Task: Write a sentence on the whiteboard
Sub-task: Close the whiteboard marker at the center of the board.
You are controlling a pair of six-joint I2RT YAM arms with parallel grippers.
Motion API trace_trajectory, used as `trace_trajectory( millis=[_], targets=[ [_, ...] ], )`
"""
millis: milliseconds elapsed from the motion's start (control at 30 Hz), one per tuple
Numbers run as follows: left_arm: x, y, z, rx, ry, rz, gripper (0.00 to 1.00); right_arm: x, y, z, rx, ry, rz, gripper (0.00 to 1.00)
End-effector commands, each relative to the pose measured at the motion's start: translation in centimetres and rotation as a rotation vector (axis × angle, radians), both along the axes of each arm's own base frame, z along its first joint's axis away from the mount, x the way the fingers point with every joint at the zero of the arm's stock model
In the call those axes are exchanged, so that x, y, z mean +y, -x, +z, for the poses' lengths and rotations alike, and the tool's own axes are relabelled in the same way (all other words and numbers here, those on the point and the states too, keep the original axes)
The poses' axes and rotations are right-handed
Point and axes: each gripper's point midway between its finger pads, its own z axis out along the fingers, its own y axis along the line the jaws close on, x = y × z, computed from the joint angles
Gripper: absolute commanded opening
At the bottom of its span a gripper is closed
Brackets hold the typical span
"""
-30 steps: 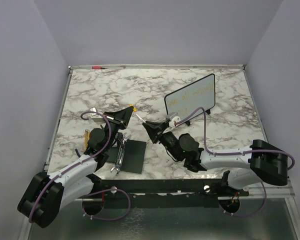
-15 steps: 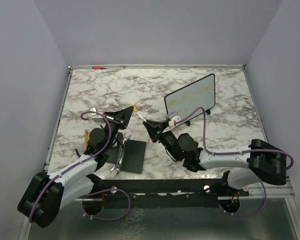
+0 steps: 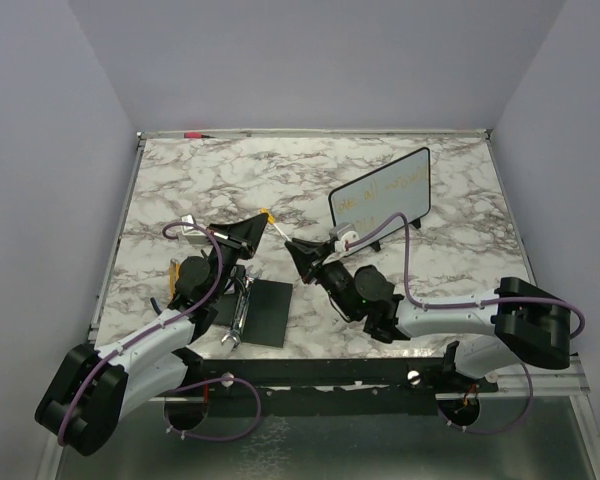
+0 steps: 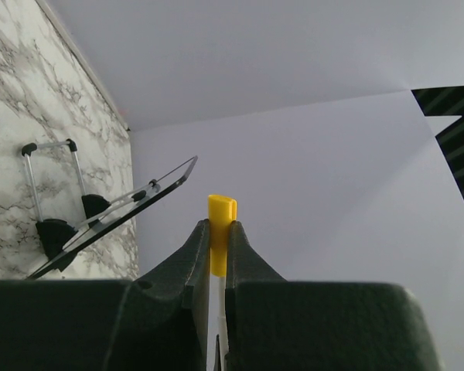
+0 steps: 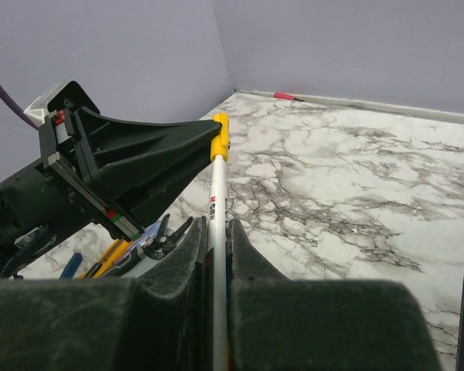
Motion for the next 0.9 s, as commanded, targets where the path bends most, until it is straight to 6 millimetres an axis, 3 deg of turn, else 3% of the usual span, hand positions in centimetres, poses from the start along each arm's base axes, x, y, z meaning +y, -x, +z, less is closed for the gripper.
trace_trajectory(
  millis=[0, 867],
  targets=[
    [0.0, 0.5, 0.8, -0.031, 0.02, -0.019, 0.0, 0.2, -0.4, 1.2, -0.019, -0.029, -0.035, 0.01],
    [-0.1, 1.8, 1.6, -0.077, 0.013, -0.041, 0.0, 2.9, -2.3, 2.3, -0.131, 0.005, -0.087, 0.01]
  ],
)
